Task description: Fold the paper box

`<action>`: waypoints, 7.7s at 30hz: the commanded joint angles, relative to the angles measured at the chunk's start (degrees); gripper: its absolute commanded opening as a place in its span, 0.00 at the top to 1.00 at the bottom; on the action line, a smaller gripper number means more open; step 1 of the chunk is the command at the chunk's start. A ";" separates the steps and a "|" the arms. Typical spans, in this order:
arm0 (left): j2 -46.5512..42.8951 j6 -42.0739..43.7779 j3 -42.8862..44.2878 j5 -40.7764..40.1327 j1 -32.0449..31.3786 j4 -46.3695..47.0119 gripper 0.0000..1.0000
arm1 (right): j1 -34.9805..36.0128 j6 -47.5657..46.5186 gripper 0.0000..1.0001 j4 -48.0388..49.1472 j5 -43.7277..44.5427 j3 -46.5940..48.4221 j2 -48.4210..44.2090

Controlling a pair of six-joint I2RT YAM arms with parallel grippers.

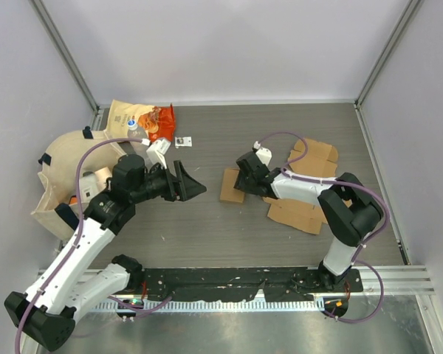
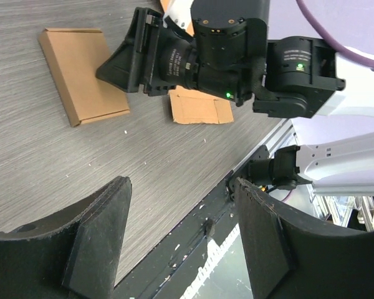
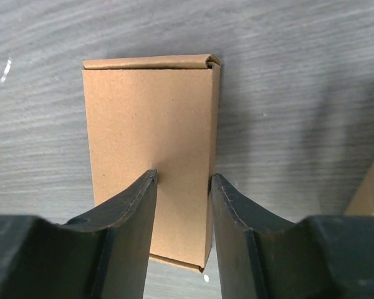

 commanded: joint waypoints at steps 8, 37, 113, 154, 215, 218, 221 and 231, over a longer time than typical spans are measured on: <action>0.07 1.90 0.83 0.72 -0.11 0.48 0.29 | -6.89 -5.67 0.57 7.89 1.67 17.07 16.77; 18.25 2.08 2.67 -13.24 -10.72 8.81 0.22 | -18.05 -29.52 0.26 -22.95 -0.61 72.30 29.52; 24.10 22.09 15.63 -12.88 1.47 10.03 0.00 | -17.62 -8.42 0.99 56.98 -46.88 -17.06 -9.18; 40.07 -4.63 1.88 -33.56 -10.57 15.16 0.65 | -18.06 10.40 0.99 36.65 2.39 -45.20 -43.15; 21.35 12.90 2.93 -31.01 -8.64 16.22 0.36 | -21.23 -47.09 0.99 -0.10 -56.96 9.83 1.69; 20.64 10.97 6.26 -29.34 -8.73 16.12 0.29 | -20.09 -49.90 0.99 -5.54 -53.54 12.54 0.89; 22.74 10.08 8.47 -26.19 -8.99 20.92 0.35 | -19.12 -51.04 0.99 -7.15 -53.51 12.73 -0.43; 44.54 3.57 24.63 -34.00 -8.90 11.38 0.83 | -17.71 -52.63 0.99 -2.13 -55.54 8.77 -5.53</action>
